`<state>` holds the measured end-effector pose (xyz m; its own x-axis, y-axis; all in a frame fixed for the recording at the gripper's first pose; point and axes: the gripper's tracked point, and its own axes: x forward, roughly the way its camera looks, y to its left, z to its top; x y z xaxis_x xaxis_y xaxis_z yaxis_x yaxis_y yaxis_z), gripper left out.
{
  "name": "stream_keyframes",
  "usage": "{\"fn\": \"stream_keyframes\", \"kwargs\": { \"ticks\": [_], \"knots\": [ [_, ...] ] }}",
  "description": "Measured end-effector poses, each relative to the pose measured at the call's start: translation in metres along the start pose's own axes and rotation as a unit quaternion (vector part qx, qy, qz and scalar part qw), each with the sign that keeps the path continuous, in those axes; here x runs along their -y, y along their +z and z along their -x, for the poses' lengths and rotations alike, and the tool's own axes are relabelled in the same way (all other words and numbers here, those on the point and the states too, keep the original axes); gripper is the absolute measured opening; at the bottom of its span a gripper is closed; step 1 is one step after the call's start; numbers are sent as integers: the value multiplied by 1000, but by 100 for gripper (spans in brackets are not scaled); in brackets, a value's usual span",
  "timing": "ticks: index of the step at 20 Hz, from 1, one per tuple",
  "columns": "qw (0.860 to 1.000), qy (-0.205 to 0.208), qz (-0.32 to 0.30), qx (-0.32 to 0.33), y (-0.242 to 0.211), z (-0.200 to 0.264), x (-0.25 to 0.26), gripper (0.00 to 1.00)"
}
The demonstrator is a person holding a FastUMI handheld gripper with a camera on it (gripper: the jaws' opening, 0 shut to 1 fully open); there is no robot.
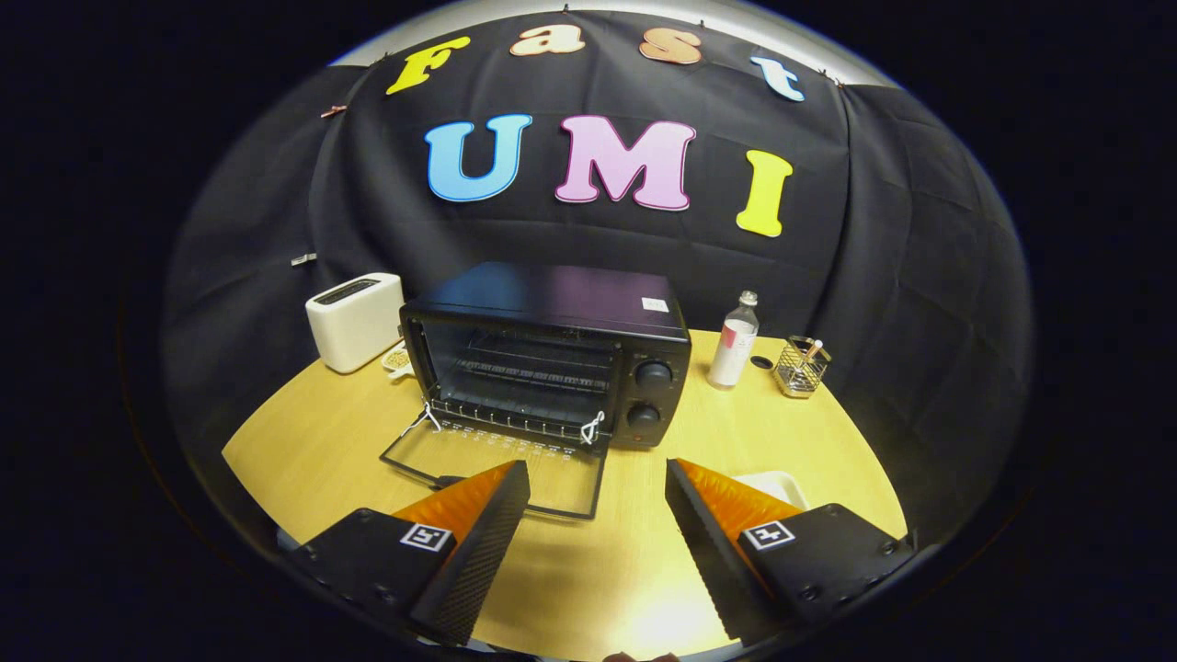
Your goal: Open the toaster oven, put the food inside, and close the toaster oven door.
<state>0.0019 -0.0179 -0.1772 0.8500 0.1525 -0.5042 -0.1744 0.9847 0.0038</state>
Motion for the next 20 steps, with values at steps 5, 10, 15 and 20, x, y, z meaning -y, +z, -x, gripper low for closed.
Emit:
{"fn": "stream_keyframes", "kwargs": {
  "ticks": [5, 10, 15, 20],
  "knots": [
    [998, 62, -19, -26, 5, 5, 47, 99],
    [993, 90, -54, -63, -17, -10, 117, 99],
    [976, 90, -140, -137, -68, -30, 174, 99],
    [955, 73, -207, -198, -115, -45, 222, 99]
  ]
}}
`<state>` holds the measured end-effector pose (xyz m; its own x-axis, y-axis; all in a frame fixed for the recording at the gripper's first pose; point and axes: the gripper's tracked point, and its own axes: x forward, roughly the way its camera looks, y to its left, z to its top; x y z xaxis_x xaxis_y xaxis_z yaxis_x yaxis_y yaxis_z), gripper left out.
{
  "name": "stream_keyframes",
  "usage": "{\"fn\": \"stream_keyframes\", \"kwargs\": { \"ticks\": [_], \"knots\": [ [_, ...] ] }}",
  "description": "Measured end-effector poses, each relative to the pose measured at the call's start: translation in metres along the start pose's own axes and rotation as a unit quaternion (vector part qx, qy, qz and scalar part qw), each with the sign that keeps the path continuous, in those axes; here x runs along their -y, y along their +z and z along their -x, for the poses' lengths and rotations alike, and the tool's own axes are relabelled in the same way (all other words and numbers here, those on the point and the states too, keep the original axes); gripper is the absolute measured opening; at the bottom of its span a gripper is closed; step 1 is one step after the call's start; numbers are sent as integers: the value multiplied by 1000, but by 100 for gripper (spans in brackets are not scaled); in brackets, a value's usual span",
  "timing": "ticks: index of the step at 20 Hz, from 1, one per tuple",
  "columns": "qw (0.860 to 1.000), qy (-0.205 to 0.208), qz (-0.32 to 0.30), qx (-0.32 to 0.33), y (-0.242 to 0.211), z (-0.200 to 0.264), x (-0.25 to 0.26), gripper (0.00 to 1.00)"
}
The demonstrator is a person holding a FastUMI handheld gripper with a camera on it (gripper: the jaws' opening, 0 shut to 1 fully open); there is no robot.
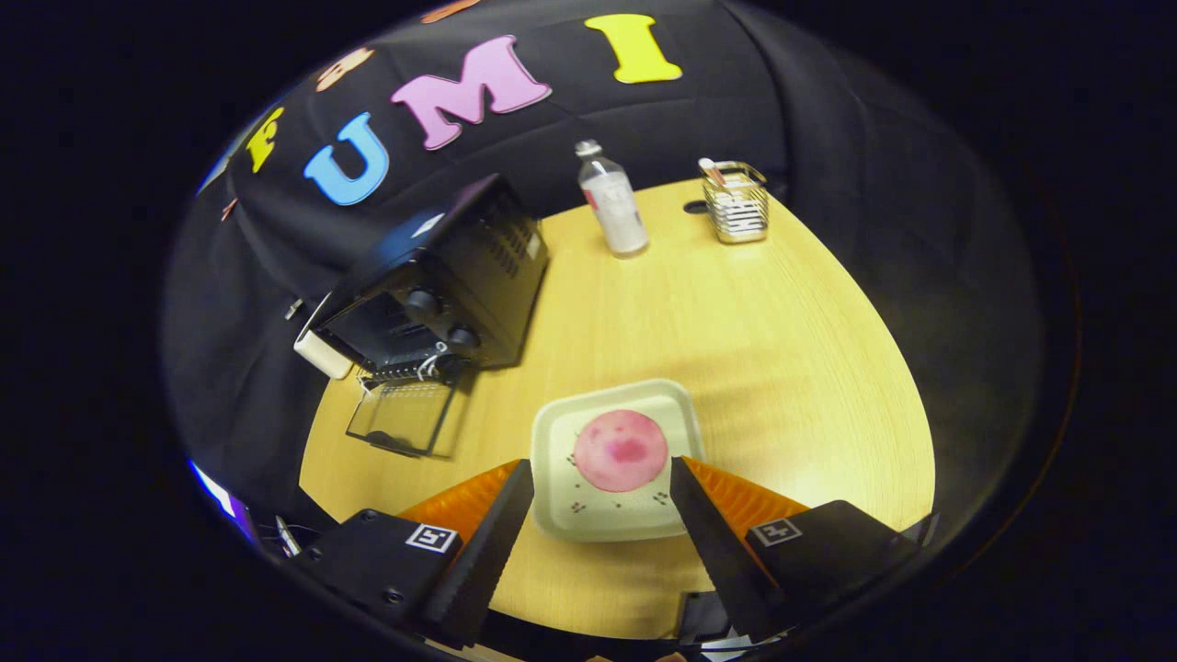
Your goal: Open the toaster oven, put the food inside, and close the toaster oven door.
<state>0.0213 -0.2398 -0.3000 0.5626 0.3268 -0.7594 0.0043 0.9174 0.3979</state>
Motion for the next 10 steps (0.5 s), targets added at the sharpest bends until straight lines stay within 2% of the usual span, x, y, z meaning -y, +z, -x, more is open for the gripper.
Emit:
{"fn": "stream_keyframes", "kwargs": {
  "ticks": [4, 10],
  "knots": [
    [999, -2, -20, -28, -8, -18, 28, 99],
    [997, 13, -23, -76, -32, -44, 33, 99]
  ]
}}
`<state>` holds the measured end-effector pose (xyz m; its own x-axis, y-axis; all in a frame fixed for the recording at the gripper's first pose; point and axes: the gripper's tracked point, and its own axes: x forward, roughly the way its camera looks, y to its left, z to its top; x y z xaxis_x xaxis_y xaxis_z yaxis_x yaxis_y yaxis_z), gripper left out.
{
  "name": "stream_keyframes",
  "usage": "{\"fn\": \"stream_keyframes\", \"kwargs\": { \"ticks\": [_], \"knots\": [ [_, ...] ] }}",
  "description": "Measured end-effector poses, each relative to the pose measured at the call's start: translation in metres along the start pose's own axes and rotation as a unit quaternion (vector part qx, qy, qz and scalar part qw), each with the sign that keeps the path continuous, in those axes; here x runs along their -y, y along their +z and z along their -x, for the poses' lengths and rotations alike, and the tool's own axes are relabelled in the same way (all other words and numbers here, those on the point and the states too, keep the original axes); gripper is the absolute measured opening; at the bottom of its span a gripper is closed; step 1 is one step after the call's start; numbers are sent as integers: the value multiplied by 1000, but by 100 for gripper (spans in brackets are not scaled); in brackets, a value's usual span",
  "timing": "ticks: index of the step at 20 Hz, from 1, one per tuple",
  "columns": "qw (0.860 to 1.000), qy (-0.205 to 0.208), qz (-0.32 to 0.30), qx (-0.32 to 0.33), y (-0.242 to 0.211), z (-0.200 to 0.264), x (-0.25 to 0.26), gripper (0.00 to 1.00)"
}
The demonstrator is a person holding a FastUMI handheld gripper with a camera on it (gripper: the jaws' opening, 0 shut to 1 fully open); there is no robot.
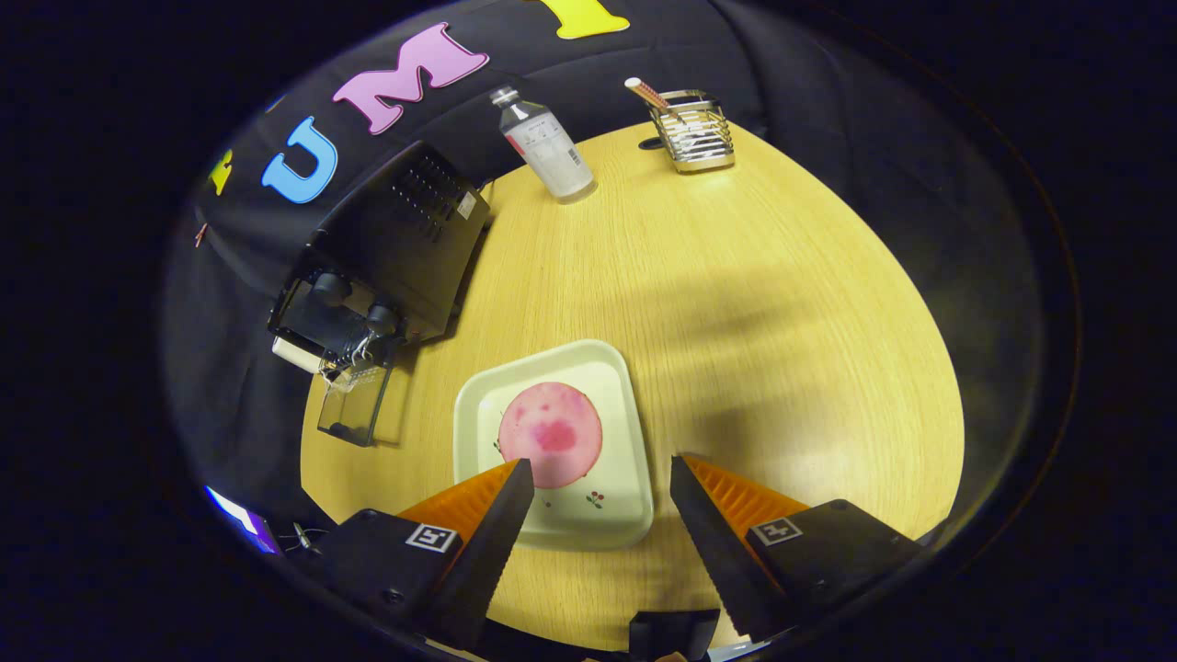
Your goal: Open the toaster oven, put the food inside, and close the toaster oven door.
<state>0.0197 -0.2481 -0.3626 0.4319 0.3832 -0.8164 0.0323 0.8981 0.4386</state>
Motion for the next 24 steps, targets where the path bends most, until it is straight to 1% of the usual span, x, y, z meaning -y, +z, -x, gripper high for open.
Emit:
{"fn": "stream_keyframes", "kwargs": {
  "ticks": [2, 4, 5, 6, 7, 8, 9, 11, 13, 14, 15, 16, 19, 21, 22, 24],
  "knots": [
    [1000, 7, 13, 3, 1, -4, -6, 98],
    [999, -2, 36, 0, -3, -6, -4, 94],
    [999, -12, 46, -1, -4, -7, -2, 85],
    [998, -22, 59, -2, -5, -7, -1, 79],
    [997, -35, 73, 0, -6, -8, 0, 69],
    [995, -52, 89, 3, -5, -10, 3, 67],
    [993, -64, 101, 8, -4, -10, 5, 54],
    [990, -90, 111, 14, -2, -10, 12, 38],
    [990, -99, 97, 11, -2, -11, 14, 26],
    [991, -103, 85, 8, -2, -11, 15, 26],
    [991, -106, 77, 6, -1, -9, 14, 21],
    [992, -105, 70, 2, -2, -12, 14, 21],
    [995, -76, 69, -6, -4, -16, 3, 10],
    [996, -59, 63, -8, -7, -15, -3, 7],
    [998, -45, 44, -14, -11, -17, -9, 7],
    [999, -1, -18, -27, -21, -17, -26, 6]
  ]
}}
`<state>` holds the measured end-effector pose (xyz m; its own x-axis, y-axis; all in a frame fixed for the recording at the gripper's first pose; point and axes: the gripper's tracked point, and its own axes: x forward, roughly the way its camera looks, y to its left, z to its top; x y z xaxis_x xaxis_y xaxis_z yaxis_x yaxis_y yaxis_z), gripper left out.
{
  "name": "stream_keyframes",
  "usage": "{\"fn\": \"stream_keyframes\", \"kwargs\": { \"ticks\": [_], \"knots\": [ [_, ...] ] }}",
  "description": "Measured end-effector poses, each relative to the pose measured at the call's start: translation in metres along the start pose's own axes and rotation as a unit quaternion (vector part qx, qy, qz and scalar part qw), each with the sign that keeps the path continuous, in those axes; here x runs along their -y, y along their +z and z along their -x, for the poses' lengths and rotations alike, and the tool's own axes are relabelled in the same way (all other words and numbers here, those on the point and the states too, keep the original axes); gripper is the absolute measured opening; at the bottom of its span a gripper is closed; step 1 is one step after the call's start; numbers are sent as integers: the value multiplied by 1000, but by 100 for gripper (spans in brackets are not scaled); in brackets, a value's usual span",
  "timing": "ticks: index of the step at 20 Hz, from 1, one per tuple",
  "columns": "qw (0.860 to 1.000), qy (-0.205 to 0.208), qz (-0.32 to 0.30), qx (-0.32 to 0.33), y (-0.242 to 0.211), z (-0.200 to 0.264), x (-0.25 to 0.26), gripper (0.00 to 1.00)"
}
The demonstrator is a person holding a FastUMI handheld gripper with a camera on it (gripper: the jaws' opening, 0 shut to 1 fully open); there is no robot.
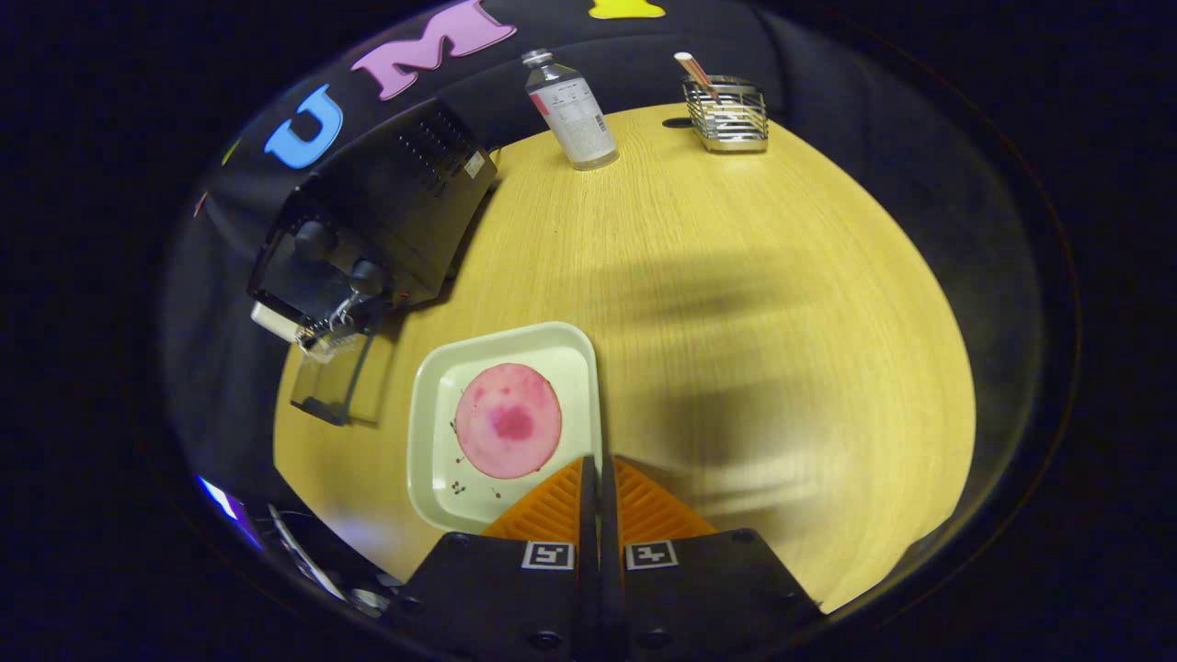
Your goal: Open the toaster oven, put the food inside, and close the toaster oven door.
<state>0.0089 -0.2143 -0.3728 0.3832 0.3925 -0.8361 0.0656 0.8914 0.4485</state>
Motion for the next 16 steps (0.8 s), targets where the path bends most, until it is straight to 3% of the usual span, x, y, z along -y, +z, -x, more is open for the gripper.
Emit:
{"fn": "stream_keyframes", "kwargs": {
  "ticks": [6, 16],
  "knots": [
    [996, 57, -63, 29, 1, 23, -32, 6],
    [982, 67, -153, 92, 4, 70, -67, 6]
  ]
}}
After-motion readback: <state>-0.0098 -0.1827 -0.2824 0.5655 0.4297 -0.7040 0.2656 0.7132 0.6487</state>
